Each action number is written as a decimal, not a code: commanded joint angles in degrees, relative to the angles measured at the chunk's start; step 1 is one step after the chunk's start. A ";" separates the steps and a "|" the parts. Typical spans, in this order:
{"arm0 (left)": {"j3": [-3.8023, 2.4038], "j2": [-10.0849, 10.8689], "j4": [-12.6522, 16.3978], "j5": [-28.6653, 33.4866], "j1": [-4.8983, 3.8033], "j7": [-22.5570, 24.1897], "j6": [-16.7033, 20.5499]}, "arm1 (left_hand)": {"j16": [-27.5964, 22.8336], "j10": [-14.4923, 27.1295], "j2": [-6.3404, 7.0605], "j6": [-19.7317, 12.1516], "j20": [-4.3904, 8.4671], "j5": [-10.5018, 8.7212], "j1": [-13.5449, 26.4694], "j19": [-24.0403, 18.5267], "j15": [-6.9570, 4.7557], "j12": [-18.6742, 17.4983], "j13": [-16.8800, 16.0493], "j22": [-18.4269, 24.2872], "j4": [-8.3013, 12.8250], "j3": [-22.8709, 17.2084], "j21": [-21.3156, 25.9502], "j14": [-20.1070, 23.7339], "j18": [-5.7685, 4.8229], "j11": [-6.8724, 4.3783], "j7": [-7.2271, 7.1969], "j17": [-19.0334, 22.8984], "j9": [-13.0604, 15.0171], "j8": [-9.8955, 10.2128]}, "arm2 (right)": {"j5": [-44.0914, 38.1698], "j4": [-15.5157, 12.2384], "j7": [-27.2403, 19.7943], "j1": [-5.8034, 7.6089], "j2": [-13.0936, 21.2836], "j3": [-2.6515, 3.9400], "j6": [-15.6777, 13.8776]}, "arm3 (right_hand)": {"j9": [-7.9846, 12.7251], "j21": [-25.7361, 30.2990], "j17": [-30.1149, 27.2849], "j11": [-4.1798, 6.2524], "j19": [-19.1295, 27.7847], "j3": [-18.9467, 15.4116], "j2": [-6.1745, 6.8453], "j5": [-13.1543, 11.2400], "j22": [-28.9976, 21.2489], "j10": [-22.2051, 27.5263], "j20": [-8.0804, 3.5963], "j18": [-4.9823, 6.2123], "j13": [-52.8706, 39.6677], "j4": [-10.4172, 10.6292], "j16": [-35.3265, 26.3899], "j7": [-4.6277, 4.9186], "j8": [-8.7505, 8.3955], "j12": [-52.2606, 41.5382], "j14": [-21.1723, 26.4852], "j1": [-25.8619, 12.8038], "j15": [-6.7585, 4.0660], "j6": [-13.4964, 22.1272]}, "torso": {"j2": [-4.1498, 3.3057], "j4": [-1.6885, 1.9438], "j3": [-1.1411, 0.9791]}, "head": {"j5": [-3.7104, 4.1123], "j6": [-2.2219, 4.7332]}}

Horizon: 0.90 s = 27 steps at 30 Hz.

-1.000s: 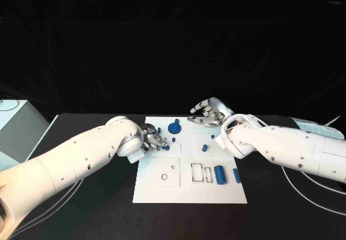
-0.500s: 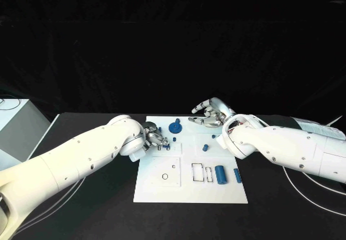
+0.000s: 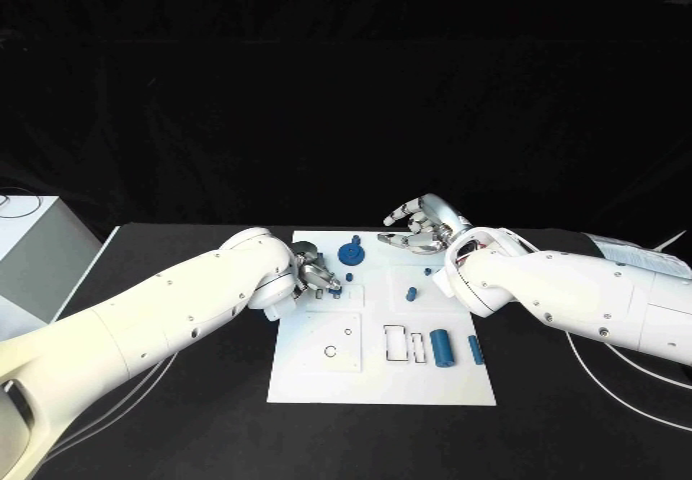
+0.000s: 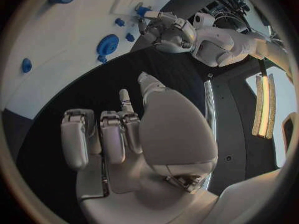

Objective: Assemble the parts on the task board

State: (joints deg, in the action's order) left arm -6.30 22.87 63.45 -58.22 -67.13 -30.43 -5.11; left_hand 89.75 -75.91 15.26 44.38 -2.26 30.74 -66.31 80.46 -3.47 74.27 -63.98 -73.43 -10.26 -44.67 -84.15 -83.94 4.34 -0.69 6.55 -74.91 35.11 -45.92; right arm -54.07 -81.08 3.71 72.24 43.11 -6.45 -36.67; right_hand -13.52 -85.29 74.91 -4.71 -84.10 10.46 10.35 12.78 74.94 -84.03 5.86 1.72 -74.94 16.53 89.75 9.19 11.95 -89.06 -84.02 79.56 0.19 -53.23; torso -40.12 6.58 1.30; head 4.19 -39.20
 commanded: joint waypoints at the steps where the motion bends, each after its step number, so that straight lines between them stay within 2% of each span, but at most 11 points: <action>1: -0.02 -0.24 -0.02 -0.94 -0.07 -0.90 -0.95 | 0.25 -0.38 -0.53 3.28 0.21 0.30 0.06 0.31 -0.44 0.22 0.09 -0.08 8.04 -7.63 -0.38 -6.06 -0.79 0.06 -2.76 -15.09 13.15 0.09 | -0.66 -0.01 -0.11 -0.03 -0.04 0.02 0.80 | -0.07 0.24 15.09 0.26 -3.83 0.17 0.03 0.21 10.66 -5.04 -0.03 -0.34 -14.30 0.03 0.25 0.01 0.21 0.03 -5.98 -0.62 -0.08 0.38 | -0.04 -0.03 0.01 | -0.01 -0.08; 11: 0.00 -0.19 -0.03 -1.17 -0.07 -1.87 -2.78 | 0.25 -0.30 -0.49 3.49 0.27 0.96 0.26 0.32 -0.51 0.01 0.33 -0.06 8.16 -7.73 -0.38 -6.06 -0.78 -0.01 -2.83 -15.09 13.34 0.11 | -0.69 0.04 -0.09 -0.04 -0.07 0.02 0.81 | -0.07 0.24 15.09 0.26 -3.83 0.17 0.03 0.21 10.66 -5.04 -0.03 -0.34 -14.30 0.03 0.25 0.01 0.21 0.03 -5.98 -0.62 -0.08 0.38 | 0.00 0.02 0.00 | 0.02 -0.26; 27: 0.00 -0.25 -0.17 -1.37 -0.06 -2.23 -2.85 | 0.25 -0.28 -0.49 3.55 0.29 1.22 0.32 0.34 -0.53 -0.06 0.39 -0.09 8.22 -7.78 -0.39 -6.06 -0.79 -0.03 -2.85 -15.09 13.41 0.13 | -0.78 0.06 -0.03 -0.06 -0.10 0.01 0.89 | -0.07 0.24 15.09 0.26 -3.83 0.17 0.03 0.21 10.66 -5.04 -0.03 -0.34 -14.30 0.03 0.25 0.01 0.21 0.03 -5.98 -0.62 -0.08 0.38 | -0.04 0.00 0.00 | -0.01 -0.32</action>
State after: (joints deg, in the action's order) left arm -6.35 22.76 63.34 -59.27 -67.24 -32.07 -6.82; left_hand 89.75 -75.92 15.23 44.86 -2.05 31.78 -65.90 80.68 -3.49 74.27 -63.63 -73.44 -10.26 -44.67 -84.37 -83.96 4.35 -0.67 6.45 -74.91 35.11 -45.44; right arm -54.18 -81.00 3.86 72.22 43.07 -6.45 -36.51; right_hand -13.51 -85.29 74.91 -4.72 -84.10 10.45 10.35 12.77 74.92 -84.03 5.86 1.72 -74.92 16.52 89.75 9.19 11.95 -89.06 -84.02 79.56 0.19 -53.23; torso -40.13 6.58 1.31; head 4.16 -39.48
